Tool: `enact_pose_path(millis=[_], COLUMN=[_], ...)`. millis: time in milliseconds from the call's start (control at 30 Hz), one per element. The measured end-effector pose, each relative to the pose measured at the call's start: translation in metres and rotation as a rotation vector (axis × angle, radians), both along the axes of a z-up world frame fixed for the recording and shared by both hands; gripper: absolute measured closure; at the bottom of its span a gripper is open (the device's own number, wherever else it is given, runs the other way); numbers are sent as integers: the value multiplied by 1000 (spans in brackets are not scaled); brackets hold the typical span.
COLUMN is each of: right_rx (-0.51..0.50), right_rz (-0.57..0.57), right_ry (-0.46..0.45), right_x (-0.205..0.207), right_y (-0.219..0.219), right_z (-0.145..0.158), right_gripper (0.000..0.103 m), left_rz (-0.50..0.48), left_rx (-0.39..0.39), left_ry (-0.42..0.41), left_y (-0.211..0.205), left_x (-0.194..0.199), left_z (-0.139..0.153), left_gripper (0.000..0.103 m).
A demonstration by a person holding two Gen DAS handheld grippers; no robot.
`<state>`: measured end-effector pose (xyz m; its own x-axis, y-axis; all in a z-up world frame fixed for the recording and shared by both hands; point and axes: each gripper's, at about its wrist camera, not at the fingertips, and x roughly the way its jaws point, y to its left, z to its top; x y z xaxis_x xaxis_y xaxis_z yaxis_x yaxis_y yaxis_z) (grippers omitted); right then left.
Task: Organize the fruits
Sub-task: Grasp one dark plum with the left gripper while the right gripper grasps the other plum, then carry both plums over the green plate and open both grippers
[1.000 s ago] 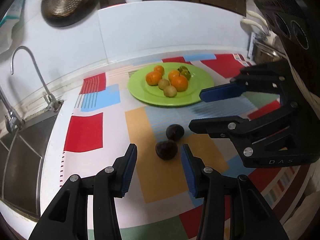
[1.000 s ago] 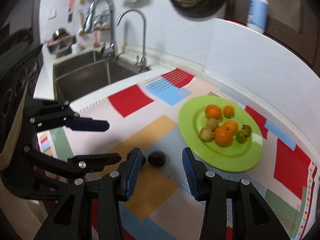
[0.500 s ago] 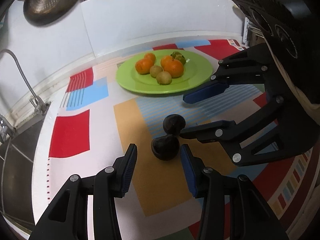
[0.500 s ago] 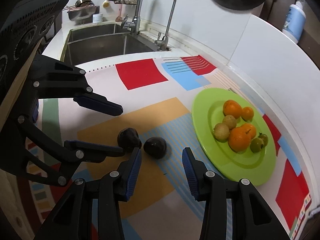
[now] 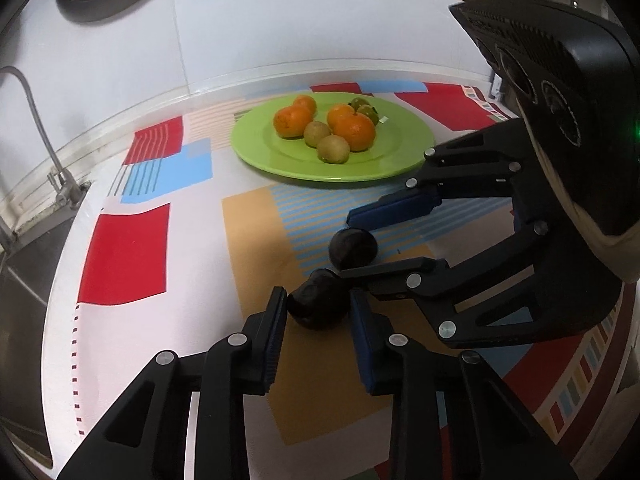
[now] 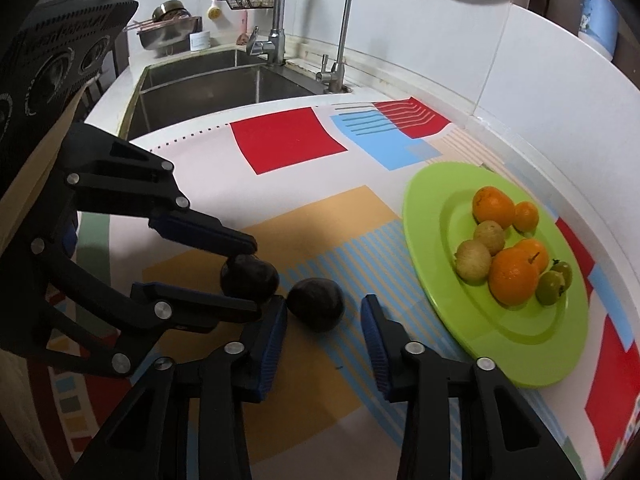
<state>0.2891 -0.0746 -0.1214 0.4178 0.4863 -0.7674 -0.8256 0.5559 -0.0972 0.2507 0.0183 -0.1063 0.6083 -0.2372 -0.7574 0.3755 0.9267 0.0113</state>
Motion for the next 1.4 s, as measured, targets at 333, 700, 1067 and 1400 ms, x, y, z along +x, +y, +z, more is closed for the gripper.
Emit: enact_pose_path(millis=[333,700,1067,1400], right_rx=[50,134,213,259], right_rz=[-75,-243,-387,-487], right_ry=[34,22,-15,-22], right_x=[-4,-19,-43,-53], right_y=[-3,-17,-35,-49], right_z=[3,32,69,85], right_gripper=[73,73,73,73], left_rz=[99,144,129,90], left_rx=[-45,-96,-127,-136], left_ry=[5,-31,-72,-110], left_y=[12,18,16,9], left_x=[-4,-14,-26,-26], left_z=[11,38,70,85], left_gripper=[72,72,72,72])
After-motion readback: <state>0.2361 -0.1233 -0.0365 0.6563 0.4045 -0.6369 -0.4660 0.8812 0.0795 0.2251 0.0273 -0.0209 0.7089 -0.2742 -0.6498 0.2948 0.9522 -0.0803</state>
